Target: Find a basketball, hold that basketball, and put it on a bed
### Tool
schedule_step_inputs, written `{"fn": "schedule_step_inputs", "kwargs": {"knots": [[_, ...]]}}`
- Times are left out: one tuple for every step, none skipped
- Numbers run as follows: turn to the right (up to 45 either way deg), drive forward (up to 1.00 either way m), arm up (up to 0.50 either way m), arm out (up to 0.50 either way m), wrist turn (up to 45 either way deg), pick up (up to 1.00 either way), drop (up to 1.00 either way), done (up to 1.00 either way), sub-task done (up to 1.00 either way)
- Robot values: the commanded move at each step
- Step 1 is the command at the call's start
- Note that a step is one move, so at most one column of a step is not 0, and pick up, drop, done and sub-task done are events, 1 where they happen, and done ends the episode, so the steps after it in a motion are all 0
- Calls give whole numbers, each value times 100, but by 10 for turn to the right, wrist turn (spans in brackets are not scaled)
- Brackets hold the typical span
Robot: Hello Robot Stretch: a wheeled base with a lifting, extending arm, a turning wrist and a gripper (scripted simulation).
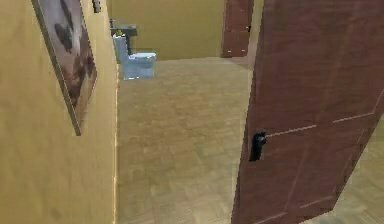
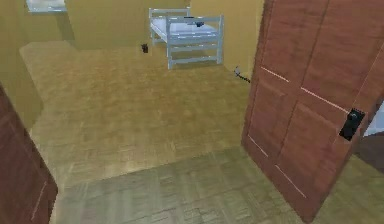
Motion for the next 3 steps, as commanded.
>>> {"fn": "schedule_step_inputs", "kwargs": {"knots": [[0,85,0,0,0,0,0,0,0],[120,0,0,0,0,0,0,0,0],[0,100,0,0,0,0,0,0,0]]}}
